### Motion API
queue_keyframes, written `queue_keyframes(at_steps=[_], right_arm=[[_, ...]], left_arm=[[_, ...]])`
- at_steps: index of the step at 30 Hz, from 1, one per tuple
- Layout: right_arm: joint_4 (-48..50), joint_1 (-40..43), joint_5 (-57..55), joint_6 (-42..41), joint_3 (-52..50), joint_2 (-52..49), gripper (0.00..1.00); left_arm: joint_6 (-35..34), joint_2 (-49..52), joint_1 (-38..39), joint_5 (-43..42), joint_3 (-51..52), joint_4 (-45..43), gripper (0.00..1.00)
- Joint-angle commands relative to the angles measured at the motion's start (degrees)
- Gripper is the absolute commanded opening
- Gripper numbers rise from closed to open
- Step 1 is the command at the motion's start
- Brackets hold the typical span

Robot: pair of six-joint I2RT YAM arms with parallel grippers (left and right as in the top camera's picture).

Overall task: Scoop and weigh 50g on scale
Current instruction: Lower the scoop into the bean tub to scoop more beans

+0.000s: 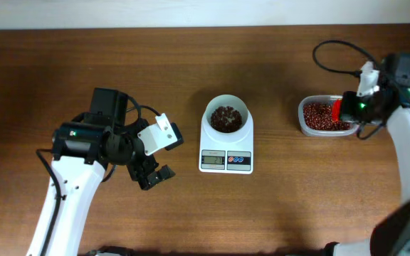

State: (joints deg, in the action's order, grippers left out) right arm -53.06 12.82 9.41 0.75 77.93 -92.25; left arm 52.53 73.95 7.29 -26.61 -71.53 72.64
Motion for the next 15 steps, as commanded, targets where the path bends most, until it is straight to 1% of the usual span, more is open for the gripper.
queue_keyframes(at_steps=[1,3,5,8,11,15], right_arm=[[2.6,0.4,5.5,1.0,-0.1,-6.6,0.04],[3.0,0.3,7.1,1.0,-0.1,-9.7,0.04],[3.1,0.4,12.1,1.0,-0.1,-11.4,0.04],[2.7,0.4,16.1,1.0,-0.1,-12.5,0.04],[2.5,1.0,16.4,0.4,-0.1,-13.2,0.04],[2.5,4.4,23.5,0.3,-0.2,-13.2,0.04]], left_arm=[[0.7,0.2,-0.2,-1.0,-1.0,0.0,0.99],[0.7,0.2,-0.2,-1.0,-1.0,0.0,0.99],[0.7,0.2,-0.2,-1.0,-1.0,0.0,0.99],[0.7,0.2,-0.2,-1.0,-1.0,0.0,0.99],[0.7,0.2,-0.2,-1.0,-1.0,0.0,0.99],[0.7,0.2,-0.2,-1.0,-1.0,0.1,0.99]])
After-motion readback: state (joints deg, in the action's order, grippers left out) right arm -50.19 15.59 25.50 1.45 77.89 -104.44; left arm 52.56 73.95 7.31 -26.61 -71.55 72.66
